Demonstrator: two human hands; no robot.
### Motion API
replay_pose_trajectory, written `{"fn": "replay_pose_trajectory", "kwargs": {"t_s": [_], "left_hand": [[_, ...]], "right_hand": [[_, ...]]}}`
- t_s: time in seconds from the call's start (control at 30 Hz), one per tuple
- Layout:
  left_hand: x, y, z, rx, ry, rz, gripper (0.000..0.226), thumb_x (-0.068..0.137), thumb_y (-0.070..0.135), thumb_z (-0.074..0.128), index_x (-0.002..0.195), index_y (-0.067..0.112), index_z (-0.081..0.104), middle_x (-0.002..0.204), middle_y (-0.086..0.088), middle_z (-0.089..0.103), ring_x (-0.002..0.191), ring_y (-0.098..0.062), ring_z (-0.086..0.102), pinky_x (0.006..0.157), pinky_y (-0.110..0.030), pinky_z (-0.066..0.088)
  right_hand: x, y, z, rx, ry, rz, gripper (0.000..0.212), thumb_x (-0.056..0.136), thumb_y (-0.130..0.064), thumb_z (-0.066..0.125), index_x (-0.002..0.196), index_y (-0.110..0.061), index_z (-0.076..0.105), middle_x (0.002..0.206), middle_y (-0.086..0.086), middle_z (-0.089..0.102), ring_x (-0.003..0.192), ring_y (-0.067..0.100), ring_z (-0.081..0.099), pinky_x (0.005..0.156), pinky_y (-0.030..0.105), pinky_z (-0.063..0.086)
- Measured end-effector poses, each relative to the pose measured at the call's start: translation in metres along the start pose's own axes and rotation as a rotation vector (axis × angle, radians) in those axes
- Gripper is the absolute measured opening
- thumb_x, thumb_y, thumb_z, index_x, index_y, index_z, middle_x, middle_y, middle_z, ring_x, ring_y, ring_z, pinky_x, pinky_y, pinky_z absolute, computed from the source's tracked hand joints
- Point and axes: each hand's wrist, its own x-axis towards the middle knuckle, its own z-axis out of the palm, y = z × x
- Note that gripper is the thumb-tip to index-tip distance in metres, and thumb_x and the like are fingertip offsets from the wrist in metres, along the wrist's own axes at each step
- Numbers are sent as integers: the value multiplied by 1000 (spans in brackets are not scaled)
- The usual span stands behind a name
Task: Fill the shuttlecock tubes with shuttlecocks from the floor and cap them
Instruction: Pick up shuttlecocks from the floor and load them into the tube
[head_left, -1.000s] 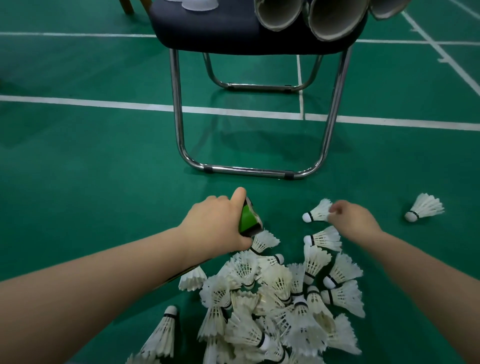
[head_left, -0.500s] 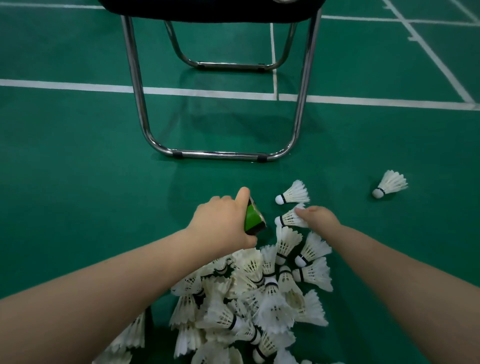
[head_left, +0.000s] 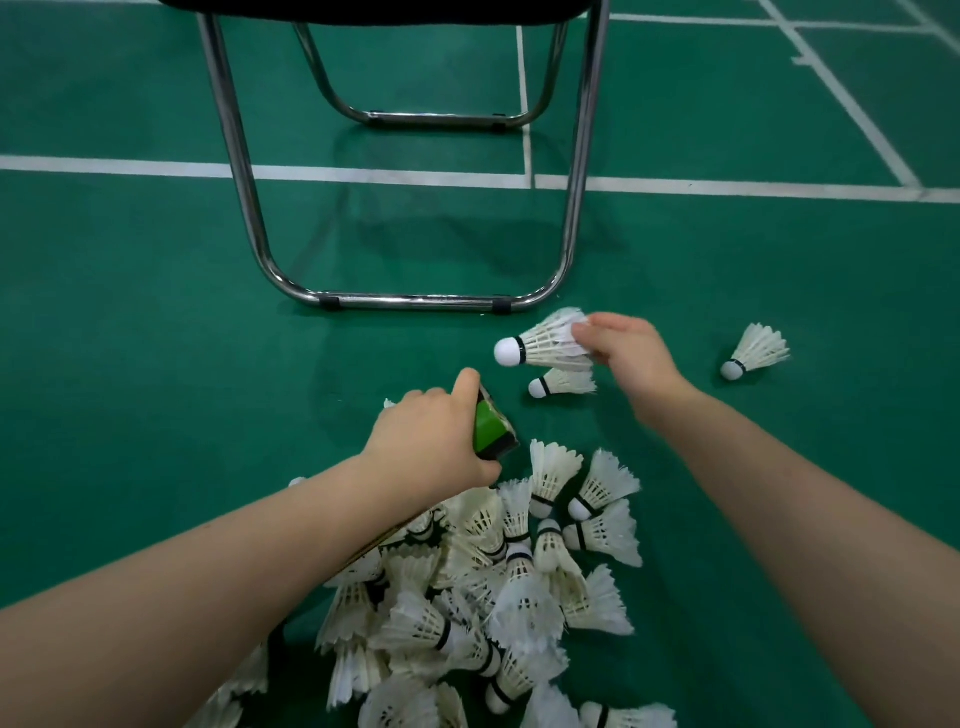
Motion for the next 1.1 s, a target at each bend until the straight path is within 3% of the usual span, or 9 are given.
{"fn": "replay_pose_trajectory", "kwargs": {"t_s": [0.1,0.3,0.4,0.47,0.6,0.7,0.8,0.93,1.1], "left_hand": [[-1,-1,-2,-10,17,-8,60,72,51,66,110,20,31,71,3,41,77,-23,48,60,-32,41],[-6,-5,-7,-16,22,-20,66,72,54,66,115,20,30,70,4,41,76,-22,49,58,-31,43],[-10,-11,-7,-20,30,-27,71,71,56,66,119,19,29,71,4,42,76,-21,49,59,-32,45],[-12,-16,-7,-24,38,-41,69,73,55,65,120,19,29,72,3,43,76,-21,49,58,-32,45],[-15,-23,-3,-10,20,-64,64,73,54,64,117,20,29,75,3,45,77,-21,51,61,-33,49],[-18,-23,0,-2,8,-57,64,73,53,64,115,20,30,81,0,50,80,-22,51,64,-34,50],[-19,-24,1,-6,0,-61,62,73,52,64,115,20,30,82,-1,50,81,-23,50,65,-35,50],[-18,-26,-1,7,9,-57,60,73,53,64,111,19,31,79,-2,49,79,-24,50,64,-35,49],[-17,-29,-4,-4,16,-69,61,72,53,64,110,20,31,74,1,45,77,-22,50,60,-33,46]], "right_hand": [[-7,-8,3,-83,-49,-41,16,93,-18,54,84,-19,67,83,-9,67,76,1,60,69,11,41],[-4,35,21,-389,-111,178,22,99,-22,40,97,-19,62,96,10,62,75,23,58,70,33,47],[-2,48,27,-128,-149,250,41,97,-27,46,137,-21,44,138,8,49,120,24,51,100,34,35],[2,55,26,-168,-148,234,47,96,-30,47,141,-28,37,143,0,44,126,25,47,101,35,36],[0,81,24,-767,-159,207,47,90,-30,54,135,-25,41,133,-2,53,110,23,58,93,38,48],[-8,98,29,-907,-289,297,55,86,-47,57,133,-22,43,133,0,52,117,23,52,98,40,44],[-7,93,32,-1119,-352,217,26,89,-48,50,85,-23,54,91,-5,58,95,19,55,81,34,40],[-6,69,31,-626,-176,71,42,96,-36,45,59,-17,44,60,-2,44,55,14,38,53,26,32],[-12,22,42,-127,173,-180,47,96,-31,46,63,3,53,59,7,47,56,16,40,57,28,35]]}}
